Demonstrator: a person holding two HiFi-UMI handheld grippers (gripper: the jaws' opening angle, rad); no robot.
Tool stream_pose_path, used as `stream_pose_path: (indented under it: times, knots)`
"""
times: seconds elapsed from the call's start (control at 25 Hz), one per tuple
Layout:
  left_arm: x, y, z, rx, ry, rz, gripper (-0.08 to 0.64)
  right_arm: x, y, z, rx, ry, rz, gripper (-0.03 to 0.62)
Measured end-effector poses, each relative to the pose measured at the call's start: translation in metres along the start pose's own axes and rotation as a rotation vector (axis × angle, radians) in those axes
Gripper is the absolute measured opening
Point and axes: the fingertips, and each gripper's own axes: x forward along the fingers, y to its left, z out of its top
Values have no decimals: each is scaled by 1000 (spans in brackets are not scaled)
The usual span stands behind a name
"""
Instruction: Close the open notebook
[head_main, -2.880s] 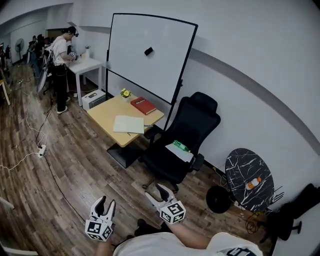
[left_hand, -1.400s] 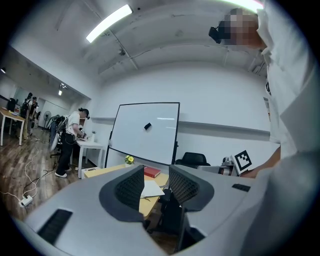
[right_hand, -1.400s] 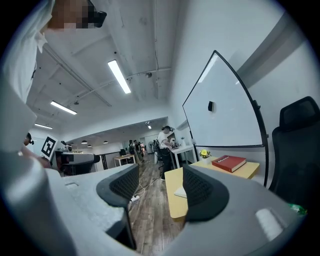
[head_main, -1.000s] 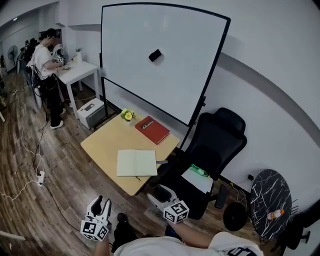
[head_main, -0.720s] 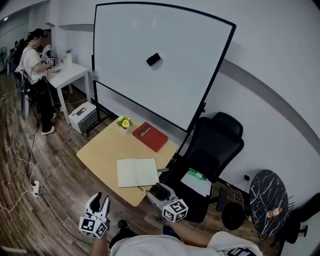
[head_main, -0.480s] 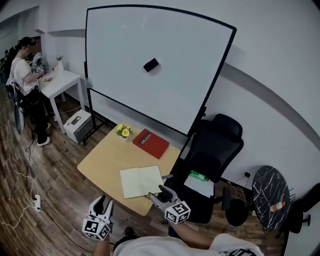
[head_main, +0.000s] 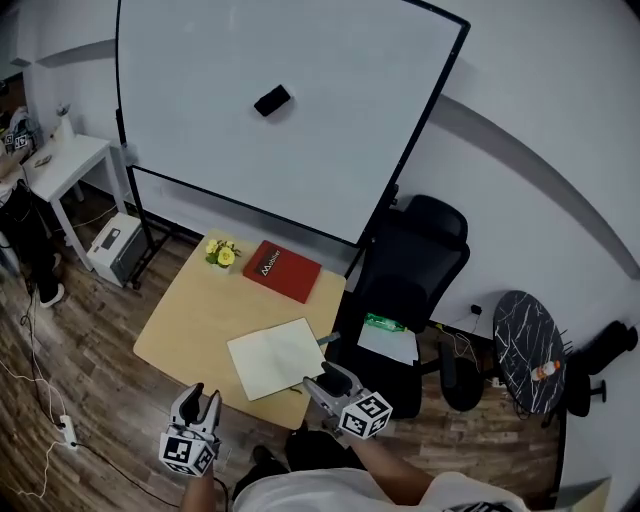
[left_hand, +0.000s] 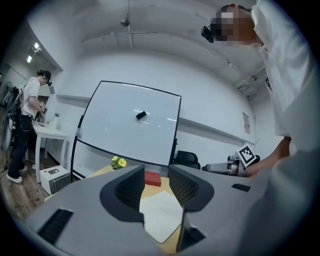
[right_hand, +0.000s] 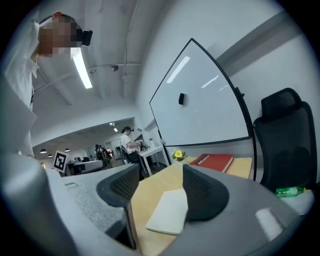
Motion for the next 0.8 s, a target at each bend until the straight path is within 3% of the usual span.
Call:
stream_pose_path:
  times: [0.12, 0.24, 0.6, 0.8]
  knots:
    - [11, 11, -9, -8, 20, -26, 155, 6, -16, -23, 48, 53, -31, 276]
    - [19, 15, -14, -5, 38, -40, 155, 6, -34, -42, 156, 60, -65, 276]
    - [43, 13, -41, 2, 96, -86, 155, 1, -77, -70, 439, -7, -101, 276]
    - [47, 6, -62, -29, 115, -85, 155, -20, -119, -93, 641, -63, -220, 275]
